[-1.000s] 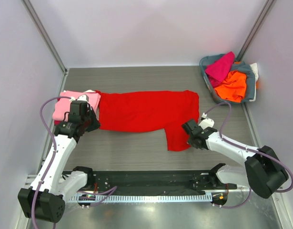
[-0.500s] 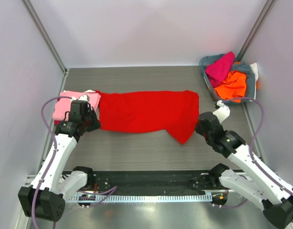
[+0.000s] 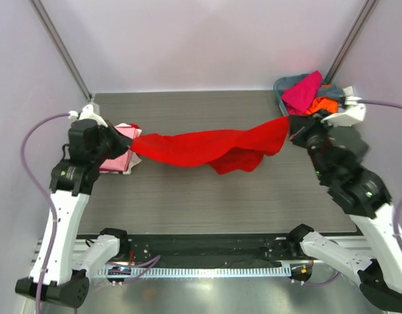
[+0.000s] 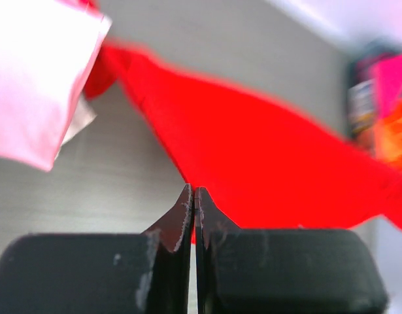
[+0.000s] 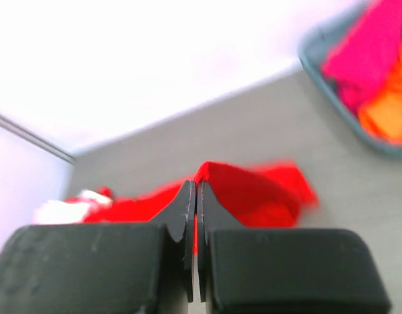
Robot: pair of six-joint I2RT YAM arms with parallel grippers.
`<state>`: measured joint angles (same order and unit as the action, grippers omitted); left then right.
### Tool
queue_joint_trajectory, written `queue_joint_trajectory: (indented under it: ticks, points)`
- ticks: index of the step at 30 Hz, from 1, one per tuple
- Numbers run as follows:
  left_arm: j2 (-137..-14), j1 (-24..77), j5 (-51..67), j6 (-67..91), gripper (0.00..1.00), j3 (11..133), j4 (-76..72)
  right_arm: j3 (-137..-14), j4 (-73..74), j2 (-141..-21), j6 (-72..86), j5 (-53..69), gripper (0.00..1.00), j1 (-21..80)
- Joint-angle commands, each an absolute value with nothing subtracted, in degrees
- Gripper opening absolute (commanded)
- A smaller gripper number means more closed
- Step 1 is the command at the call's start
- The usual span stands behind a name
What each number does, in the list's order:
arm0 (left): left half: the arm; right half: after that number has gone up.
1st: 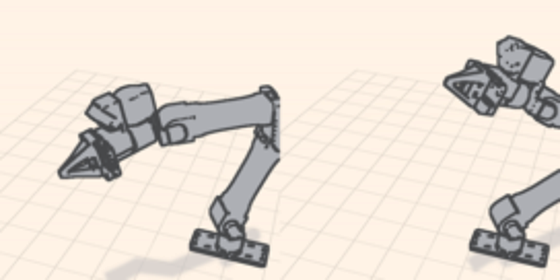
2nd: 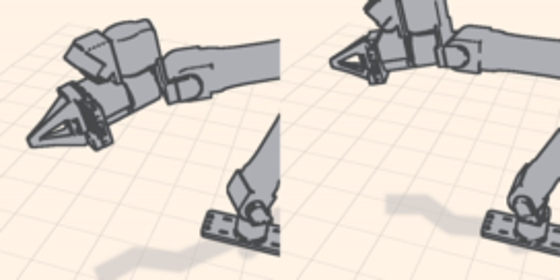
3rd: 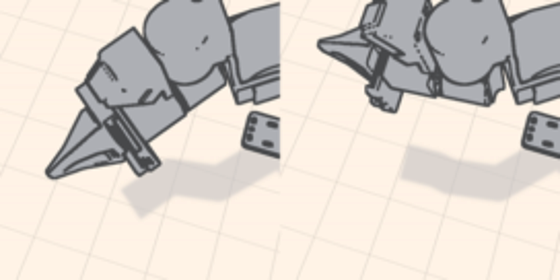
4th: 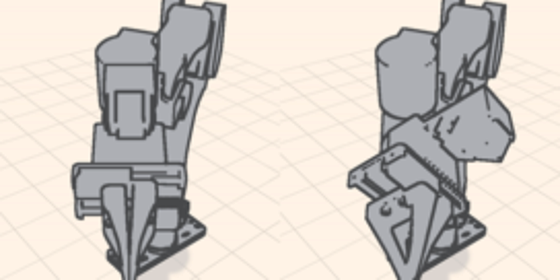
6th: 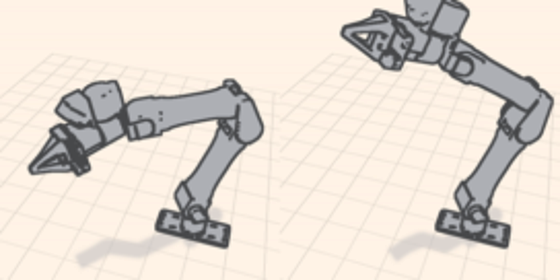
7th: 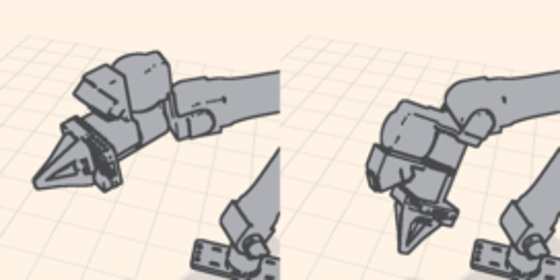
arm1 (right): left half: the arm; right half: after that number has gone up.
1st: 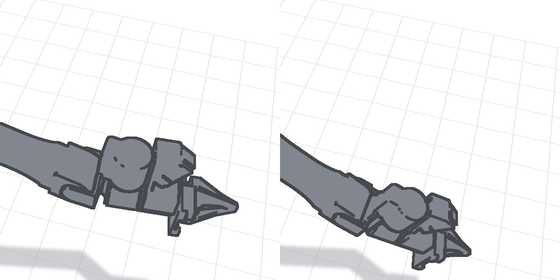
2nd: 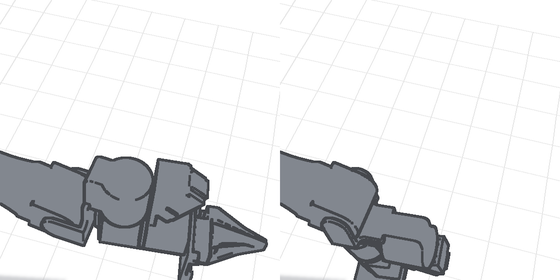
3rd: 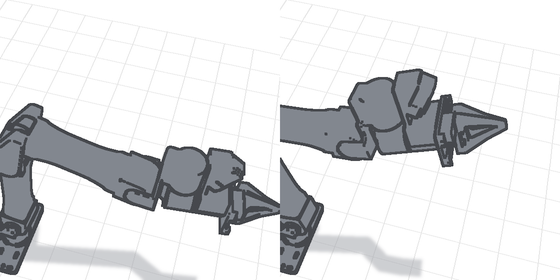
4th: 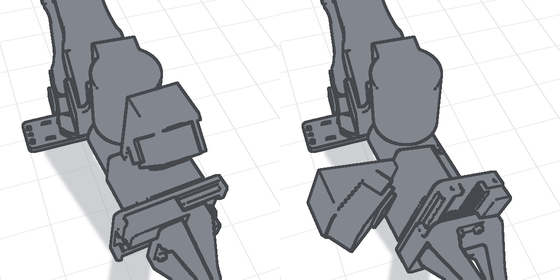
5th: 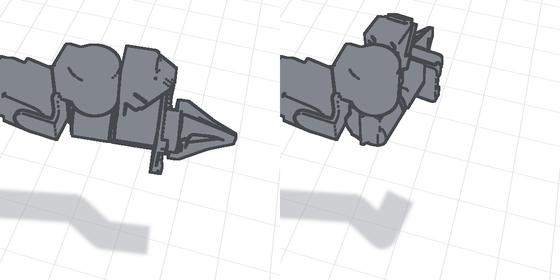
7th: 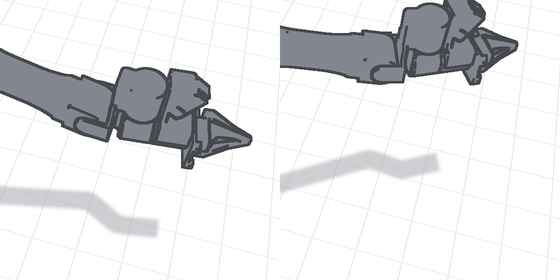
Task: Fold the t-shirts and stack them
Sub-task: Flatten the tshirt out
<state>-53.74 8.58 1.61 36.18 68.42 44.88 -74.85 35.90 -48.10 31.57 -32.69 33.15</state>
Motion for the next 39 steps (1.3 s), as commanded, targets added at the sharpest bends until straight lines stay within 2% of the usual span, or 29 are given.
queue_joint_trajectory:
  ticks: [1, 8, 15, 20, 24, 28, 31, 34, 36, 37, 38, 39]
  points:
    - [-48.35, 8.35, 0.54, 40.68, 0.00, 74.70, 45.35, -84.80, 31.64, -43.08, 22.43, -28.66, 0.01, 33.05]
    - [-37.71, 8.35, -5.62, 48.07, 0.00, 83.22, 44.47, -96.75, 29.62, -38.06, 18.55, -24.52, 0.01, 32.96]
    - [-42.53, 8.35, -6.16, 50.27, 0.00, 91.85, 44.74, -106.79, 29.09, -43.06, 15.91, -25.57, 0.01, 33.05]
    - [-48.77, 8.35, 1.47, 51.76, 0.00, 81.76, 39.21, -97.23, 28.74, -47.37, 17.13, -34.27, 0.01, 33.05]
    - [-51.41, 8.35, 1.59, 53.78, 0.00, 67.80, 29.55, -80.18, 22.26, -48.77, 21.08, -36.20, 0.01, 33.05]
    - [-58.69, 8.26, 0.44, 54.76, 0.00, 65.47, 23.83, -74.71, 16.80, -56.93, 21.72, -40.94, 0.01, 32.87]
    - [-67.56, 8.18, -2.46, 54.06, 0.00, 72.14, 21.62, -80.31, 11.88, -67.21, 18.21, -41.05, 0.01, 32.17]
    - [-77.67, 6.86, -0.80, 55.19, 0.00, 84.25, 21.53, -92.95, 9.58, -79.42, 13.98, -39.21, 0.01, 30.07]
    - [-85.55, 6.07, 2.61, 57.12, 0.00, 92.60, 21.18, -107.26, 11.68, -89.50, 13.62, -36.58, 0.01, 27.87]
    - [-88.13, 4.93, 3.51, 57.74, 0.00, 102.21, 21.53, -113.06, 13.17, -93.48, 14.06, -33.17, 0.01, 25.43]
    - [-90.76, 4.31, 4.39, 58.53, 0.01, 107.09, 23.01, -125.64, 16.84, -96.73, 15.37, -31.48, 0.01, 23.92]
    - [-93.75, 3.70, 5.53, 59.23, 0.00, 111.75, 23.90, -132.21, 18.61, -99.81, 15.90, -30.33, 0.01, 22.86]
